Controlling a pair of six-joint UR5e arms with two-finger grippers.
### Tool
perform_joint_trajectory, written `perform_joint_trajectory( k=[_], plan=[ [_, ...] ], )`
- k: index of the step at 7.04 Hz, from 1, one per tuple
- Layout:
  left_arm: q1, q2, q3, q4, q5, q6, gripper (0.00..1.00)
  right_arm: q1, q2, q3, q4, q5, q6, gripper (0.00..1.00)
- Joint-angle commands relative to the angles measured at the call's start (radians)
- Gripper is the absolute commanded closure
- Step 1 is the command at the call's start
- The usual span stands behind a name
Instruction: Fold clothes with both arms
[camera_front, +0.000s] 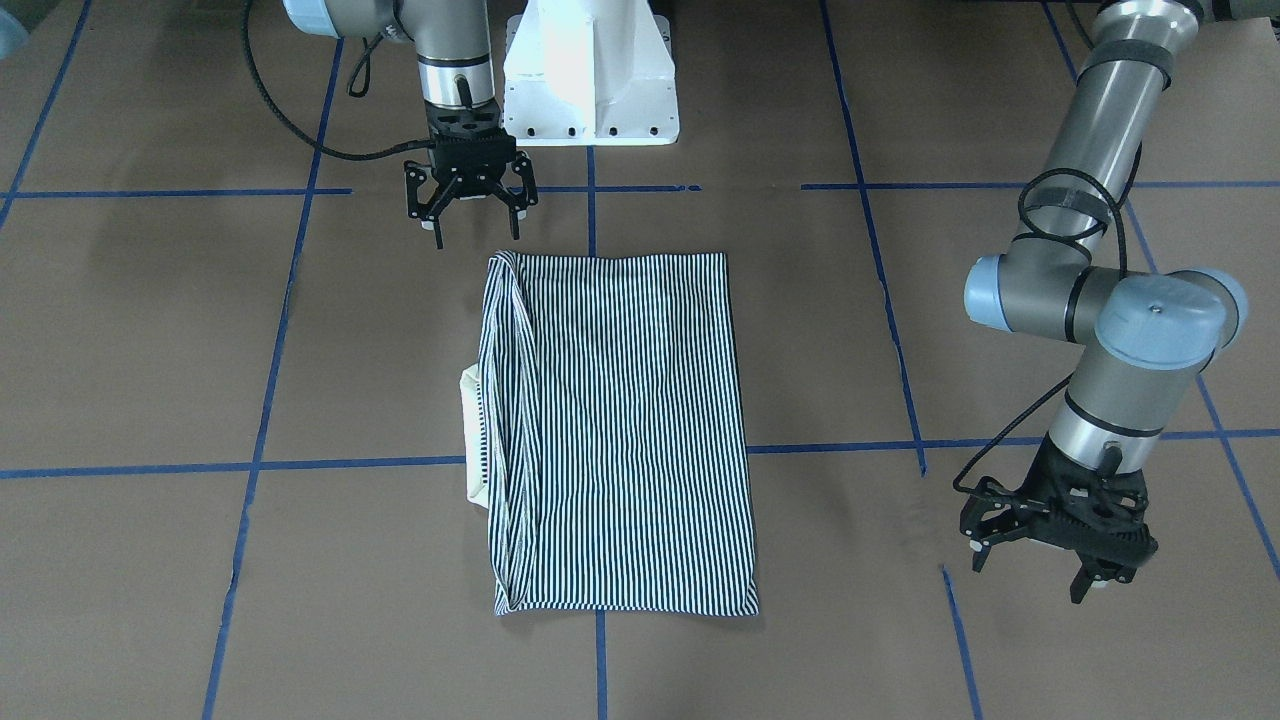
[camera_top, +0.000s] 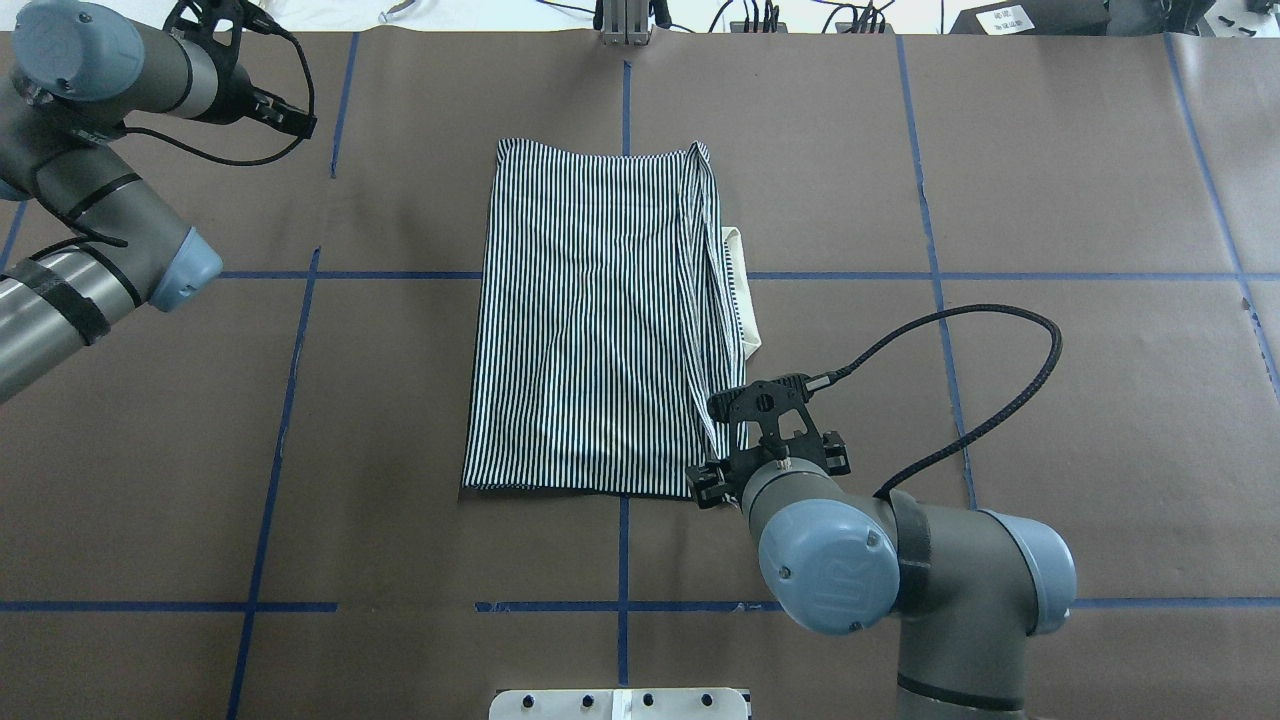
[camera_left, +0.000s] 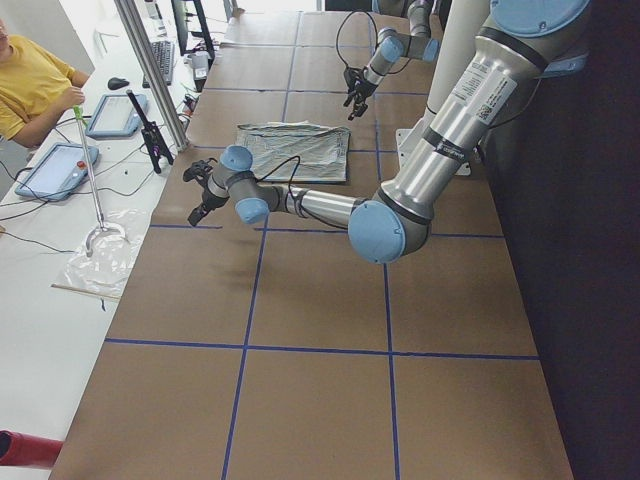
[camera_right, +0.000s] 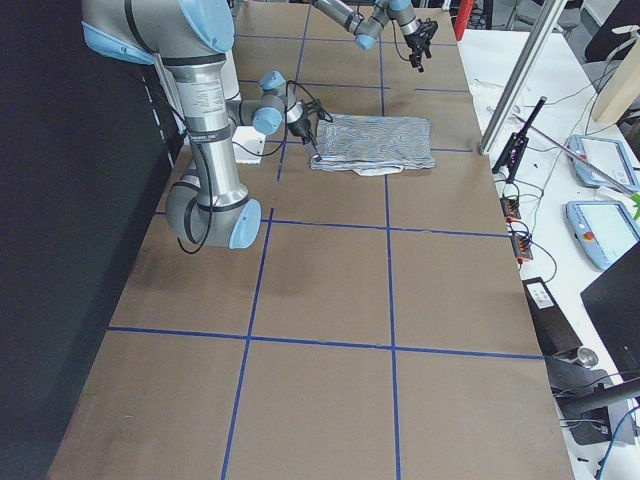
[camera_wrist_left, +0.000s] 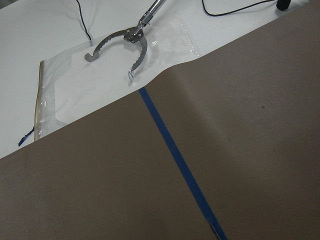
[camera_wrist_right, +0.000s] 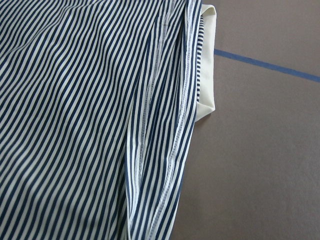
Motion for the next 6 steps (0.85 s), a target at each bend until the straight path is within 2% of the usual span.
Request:
perform_joint_trajectory(
  k=[1, 4, 6],
  plan=[
    [0.002, 0.020, -0.034, 0.001, -0.043, -0.018, 0.00, 0.085, 0.078, -0.082, -0.002, 0.115, -0.018, 0.00],
    [0.010, 0.021, -0.040, 0.004, -0.043, -0.029, 0.00, 0.087, 0.164, -0.223, -0.012, 0.139, -0.024, 0.00],
    [0.010, 0.021, -0.039, 0.005, -0.043, -0.030, 0.00, 0.087, 0.169, -0.236, -0.035, 0.149, -0.026, 0.00]
  ],
)
